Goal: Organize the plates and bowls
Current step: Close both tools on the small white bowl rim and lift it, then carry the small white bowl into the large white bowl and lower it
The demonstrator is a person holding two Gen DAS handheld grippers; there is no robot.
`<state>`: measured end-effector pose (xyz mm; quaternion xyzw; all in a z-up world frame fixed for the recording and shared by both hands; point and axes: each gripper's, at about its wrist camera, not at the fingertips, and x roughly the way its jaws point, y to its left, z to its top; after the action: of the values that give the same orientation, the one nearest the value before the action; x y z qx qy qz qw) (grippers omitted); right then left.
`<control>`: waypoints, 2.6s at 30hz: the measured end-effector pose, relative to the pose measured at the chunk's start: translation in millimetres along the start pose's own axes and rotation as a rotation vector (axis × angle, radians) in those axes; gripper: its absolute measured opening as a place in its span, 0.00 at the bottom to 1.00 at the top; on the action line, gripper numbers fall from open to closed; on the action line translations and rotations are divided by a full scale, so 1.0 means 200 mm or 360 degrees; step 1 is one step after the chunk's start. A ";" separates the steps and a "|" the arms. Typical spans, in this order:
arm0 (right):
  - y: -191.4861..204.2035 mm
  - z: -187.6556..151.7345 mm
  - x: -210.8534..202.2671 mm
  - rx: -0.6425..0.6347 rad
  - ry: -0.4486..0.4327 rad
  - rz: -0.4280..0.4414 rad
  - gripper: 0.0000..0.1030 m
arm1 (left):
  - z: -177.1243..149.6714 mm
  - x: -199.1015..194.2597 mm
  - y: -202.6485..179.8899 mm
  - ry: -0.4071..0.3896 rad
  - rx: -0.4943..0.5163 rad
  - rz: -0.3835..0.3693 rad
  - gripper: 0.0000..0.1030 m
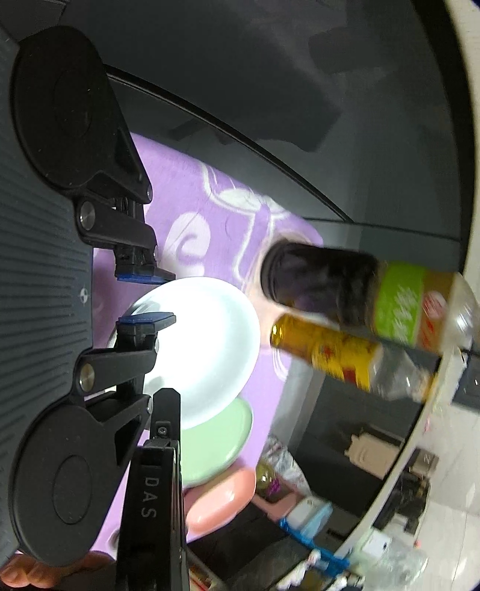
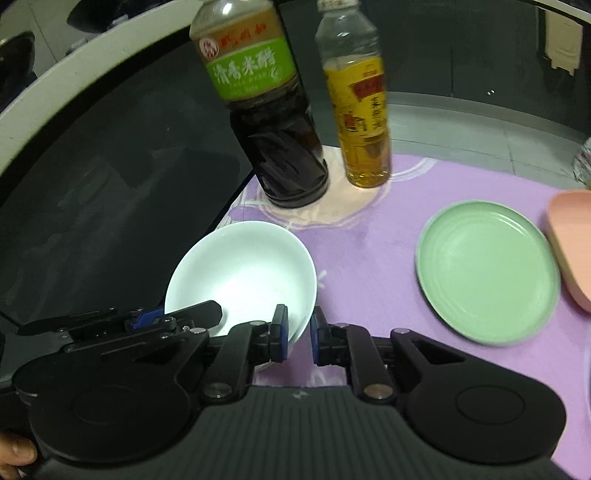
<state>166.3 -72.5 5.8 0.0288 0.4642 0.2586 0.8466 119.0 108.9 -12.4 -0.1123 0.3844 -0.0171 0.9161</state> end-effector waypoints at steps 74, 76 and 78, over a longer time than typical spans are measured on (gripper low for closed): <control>0.01 -0.93 -0.68 0.0131 -0.0108 -0.0101 0.17 | -0.70 -0.52 -0.37 0.0279 0.0365 -0.0174 0.19; 0.01 -0.93 -0.68 0.0126 -0.0106 -0.0133 0.17 | -0.70 -0.52 -0.37 0.0280 0.0380 -0.0161 0.18; 0.01 -0.93 -0.67 0.0112 -0.0102 -0.0157 0.18 | -0.70 -0.53 -0.38 0.0258 0.0395 -0.0147 0.18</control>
<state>-41.2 -169.1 3.6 0.0440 0.4464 0.1991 0.8713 -50.7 21.4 -15.8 -0.0141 0.4466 -0.1156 0.8871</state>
